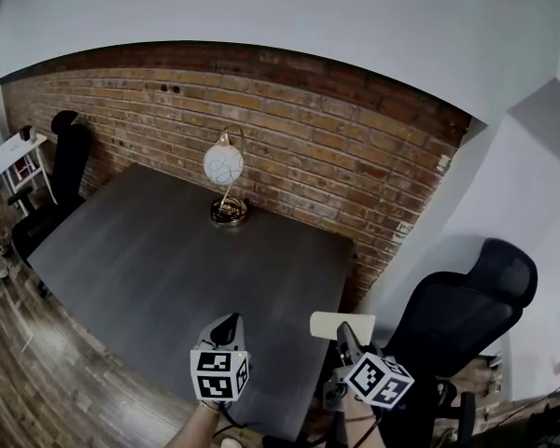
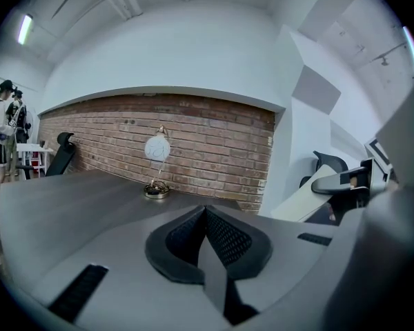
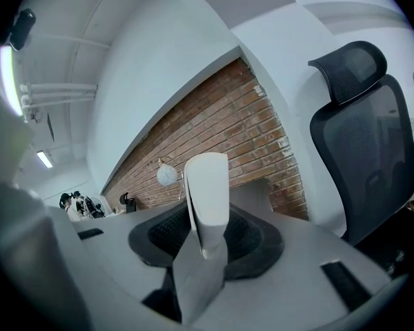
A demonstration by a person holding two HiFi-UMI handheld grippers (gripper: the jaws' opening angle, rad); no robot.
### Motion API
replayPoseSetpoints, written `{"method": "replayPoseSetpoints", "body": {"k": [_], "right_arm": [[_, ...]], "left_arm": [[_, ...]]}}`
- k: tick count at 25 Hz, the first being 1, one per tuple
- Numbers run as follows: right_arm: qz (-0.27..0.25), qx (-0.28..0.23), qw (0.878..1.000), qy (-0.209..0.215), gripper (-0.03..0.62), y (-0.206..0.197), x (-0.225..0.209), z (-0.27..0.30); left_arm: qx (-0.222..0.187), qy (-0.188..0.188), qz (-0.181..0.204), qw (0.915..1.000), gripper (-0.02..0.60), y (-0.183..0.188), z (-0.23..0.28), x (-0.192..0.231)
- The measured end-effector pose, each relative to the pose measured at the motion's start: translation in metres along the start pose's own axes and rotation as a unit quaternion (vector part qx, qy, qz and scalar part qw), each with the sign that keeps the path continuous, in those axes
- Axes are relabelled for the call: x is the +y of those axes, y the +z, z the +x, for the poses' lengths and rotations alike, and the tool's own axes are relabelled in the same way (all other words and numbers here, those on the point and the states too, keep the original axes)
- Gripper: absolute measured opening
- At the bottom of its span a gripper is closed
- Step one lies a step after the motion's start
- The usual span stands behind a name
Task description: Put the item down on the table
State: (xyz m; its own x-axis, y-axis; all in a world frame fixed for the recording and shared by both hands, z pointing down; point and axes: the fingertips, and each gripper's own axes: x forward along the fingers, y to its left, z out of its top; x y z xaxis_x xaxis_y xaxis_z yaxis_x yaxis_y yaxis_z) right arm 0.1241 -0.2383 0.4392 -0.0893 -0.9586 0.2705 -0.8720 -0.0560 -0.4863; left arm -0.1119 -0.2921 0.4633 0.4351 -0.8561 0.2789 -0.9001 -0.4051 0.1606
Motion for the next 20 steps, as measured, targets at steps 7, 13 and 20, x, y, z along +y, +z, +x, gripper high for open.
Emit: {"method": "replayPoseSetpoints", "body": {"k": [7, 13, 20], "right_arm": [[0.019, 0.005, 1.000, -0.008, 0.158, 0.000, -0.028, 0.032], [0.031, 0.020, 0.999, -0.008, 0.158, -0.008, -0.050, 0.075], [0.049, 0.035, 0.998, 0.001, 0.158, -0.019, -0.074, 0.130]], "left_arm": [[0.019, -0.003, -0.013, 0.9997, 0.018, -0.006, 0.038, -0.004], [0.044, 0.003, -0.010, 0.9990, 0.018, -0.022, 0.075, -0.005], [0.060, 0.015, -0.002, 0.9981, 0.018, -0.041, 0.118, 0.000]]}}
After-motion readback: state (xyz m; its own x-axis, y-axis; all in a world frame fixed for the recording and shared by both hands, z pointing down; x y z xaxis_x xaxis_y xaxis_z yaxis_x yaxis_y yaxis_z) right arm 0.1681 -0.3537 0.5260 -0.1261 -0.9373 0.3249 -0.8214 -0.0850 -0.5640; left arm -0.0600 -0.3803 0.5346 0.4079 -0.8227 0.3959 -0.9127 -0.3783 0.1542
